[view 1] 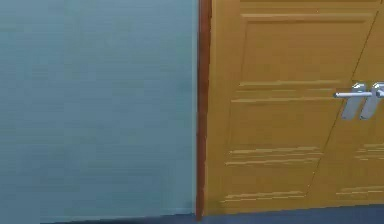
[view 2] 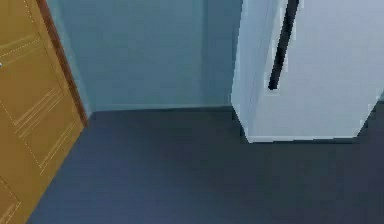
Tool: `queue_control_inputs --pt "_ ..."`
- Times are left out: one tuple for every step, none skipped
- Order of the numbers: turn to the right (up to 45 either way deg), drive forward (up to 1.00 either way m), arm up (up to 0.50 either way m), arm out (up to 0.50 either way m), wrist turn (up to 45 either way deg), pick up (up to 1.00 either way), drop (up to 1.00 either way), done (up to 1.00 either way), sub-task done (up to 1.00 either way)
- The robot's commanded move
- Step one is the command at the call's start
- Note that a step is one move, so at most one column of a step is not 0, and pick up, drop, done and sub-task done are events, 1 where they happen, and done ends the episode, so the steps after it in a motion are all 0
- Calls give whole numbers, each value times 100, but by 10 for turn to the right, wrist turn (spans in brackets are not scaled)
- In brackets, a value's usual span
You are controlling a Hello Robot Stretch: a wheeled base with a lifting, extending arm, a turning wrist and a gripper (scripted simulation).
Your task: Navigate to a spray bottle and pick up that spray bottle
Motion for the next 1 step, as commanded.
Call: queue_control_inputs --pt "-450 0 0 0 0 0 0 0 0"
